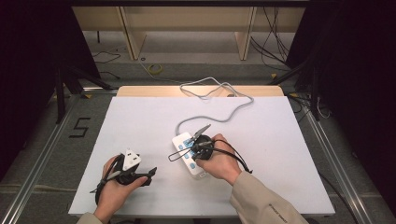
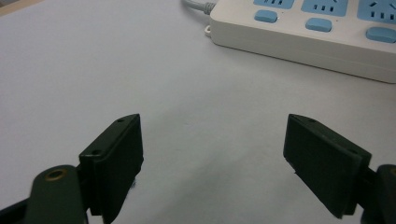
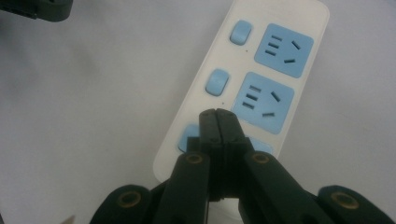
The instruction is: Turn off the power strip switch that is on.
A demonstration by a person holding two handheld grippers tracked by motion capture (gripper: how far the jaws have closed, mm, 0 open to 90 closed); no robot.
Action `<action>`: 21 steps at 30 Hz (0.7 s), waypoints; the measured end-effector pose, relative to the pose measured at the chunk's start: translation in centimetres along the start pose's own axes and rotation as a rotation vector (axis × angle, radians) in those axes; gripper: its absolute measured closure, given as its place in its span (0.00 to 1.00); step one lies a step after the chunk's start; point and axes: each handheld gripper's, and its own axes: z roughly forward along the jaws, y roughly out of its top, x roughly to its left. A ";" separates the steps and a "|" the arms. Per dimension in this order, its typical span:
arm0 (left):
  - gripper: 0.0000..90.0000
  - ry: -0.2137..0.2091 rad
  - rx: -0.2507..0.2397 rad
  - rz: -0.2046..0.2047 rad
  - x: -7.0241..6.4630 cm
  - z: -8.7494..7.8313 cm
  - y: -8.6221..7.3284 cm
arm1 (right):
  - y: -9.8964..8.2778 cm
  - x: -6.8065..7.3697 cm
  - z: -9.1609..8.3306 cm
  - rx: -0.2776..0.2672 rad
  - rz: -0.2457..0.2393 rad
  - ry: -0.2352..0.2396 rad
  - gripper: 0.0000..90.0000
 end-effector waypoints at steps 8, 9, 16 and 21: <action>0.22 -0.001 0.003 -0.003 0.0 0.0 0.0 | -1.0 -0.7 -0.9 -0.022 -0.005 -0.011 1.00; 0.22 -0.001 0.001 -0.004 0.0 0.0 0.0 | -1.1 -0.8 -1.0 -0.022 -0.004 -0.014 1.00; 0.22 -0.004 0.007 -0.002 0.0 0.0 -0.1 | -2.1 -1.5 -1.6 -0.050 0.008 -0.020 0.96; 0.22 -0.004 0.009 -0.004 -0.1 0.1 -0.1 | -3.0 -2.1 -2.1 -0.075 0.015 -0.030 0.93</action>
